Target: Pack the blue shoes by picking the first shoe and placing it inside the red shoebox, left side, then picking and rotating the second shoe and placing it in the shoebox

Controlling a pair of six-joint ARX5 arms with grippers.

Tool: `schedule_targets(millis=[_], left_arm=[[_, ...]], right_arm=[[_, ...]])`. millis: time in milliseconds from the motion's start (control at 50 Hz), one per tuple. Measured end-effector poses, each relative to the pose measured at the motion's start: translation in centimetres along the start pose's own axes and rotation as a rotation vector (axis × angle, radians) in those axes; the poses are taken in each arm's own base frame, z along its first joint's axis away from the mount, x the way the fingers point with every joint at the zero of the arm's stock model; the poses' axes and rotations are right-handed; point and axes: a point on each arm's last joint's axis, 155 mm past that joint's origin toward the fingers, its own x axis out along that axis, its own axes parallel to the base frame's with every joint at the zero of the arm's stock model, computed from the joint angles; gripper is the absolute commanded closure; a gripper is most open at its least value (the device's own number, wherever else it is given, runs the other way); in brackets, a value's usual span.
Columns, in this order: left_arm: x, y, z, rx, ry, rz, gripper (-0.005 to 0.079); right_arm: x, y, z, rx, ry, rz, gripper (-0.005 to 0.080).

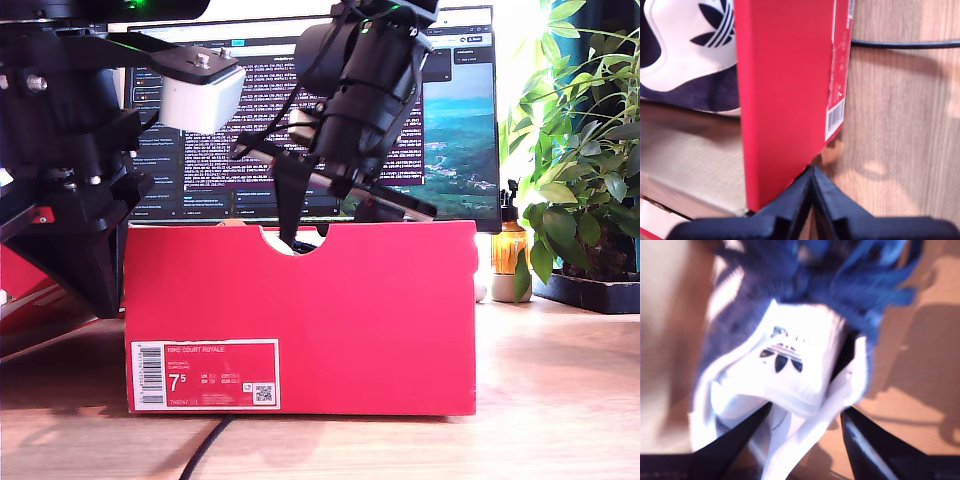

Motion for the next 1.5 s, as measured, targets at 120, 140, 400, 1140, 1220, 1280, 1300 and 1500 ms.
schedule_targets(millis=[120,140,400,1140,1220,1280,1300,1500], left_arm=[[0.0,0.0,0.0,0.000,0.000,0.000,0.0761],[0.0,0.0,0.0,0.000,0.000,0.000,0.0761],[0.0,0.0,0.0,0.000,0.001,0.000,0.0761],[0.0,-0.1,0.1,-0.001,-0.004,-0.006,0.0761],[0.0,-0.1,0.1,-0.002,-0.004,-0.005,0.0761],[0.0,0.0,0.1,-0.002,-0.005,-0.004,0.0761],[0.0,0.0,0.1,-0.002,-0.004,-0.004,0.0761],[0.1,0.0,0.0,-0.003,-0.001,-0.001,0.0761]], right_arm=[[2.0,-0.1,-0.7,-0.007,0.038,-0.019,0.0647],[2.2,-0.1,-0.8,-0.009,0.041,-0.022,0.0683],[2.4,-0.1,-0.4,-0.014,0.024,-0.025,0.0765],[1.3,-1.1,-0.8,-0.054,0.047,-0.102,0.0765],[1.3,-0.9,-0.8,-0.060,0.045,-0.104,0.0765],[1.3,-0.9,-1.0,-0.063,0.050,-0.109,0.0765],[1.3,-0.8,-1.1,-0.065,0.053,-0.109,0.0765],[1.0,-0.9,-1.7,-0.074,0.077,-0.121,0.0765]])
